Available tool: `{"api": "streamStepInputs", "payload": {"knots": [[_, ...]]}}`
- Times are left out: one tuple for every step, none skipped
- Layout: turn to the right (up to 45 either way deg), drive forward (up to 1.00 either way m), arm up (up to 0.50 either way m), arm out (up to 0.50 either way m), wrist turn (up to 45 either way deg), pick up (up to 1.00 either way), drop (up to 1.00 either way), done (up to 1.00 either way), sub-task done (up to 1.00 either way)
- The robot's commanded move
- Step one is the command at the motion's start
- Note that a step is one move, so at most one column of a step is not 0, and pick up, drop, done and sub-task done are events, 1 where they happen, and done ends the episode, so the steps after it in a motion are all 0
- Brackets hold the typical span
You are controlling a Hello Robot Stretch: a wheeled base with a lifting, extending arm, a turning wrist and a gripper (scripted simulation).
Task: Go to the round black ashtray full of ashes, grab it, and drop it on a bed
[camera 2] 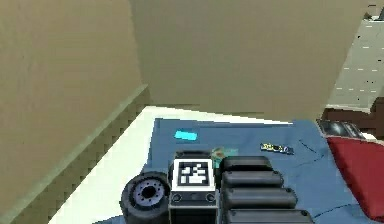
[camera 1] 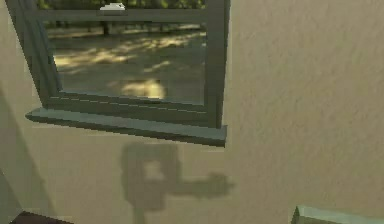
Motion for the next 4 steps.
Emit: {"api": "streamStepInputs", "payload": {"knots": [[-15.0,0.0,0.0,0.0,0.0,0.0,0.0,0.0,0.0],[-45.0,0.0,0.0,0.0,0.0,0.0,0.0,0.0,0.0],[-45.0,0.0,0.0,0.0,0.0,0.0,0.0,0.0,0.0],[-45.0,0.0,0.0,0.0,0.0,0.0,0.0,0.0,0.0]]}}
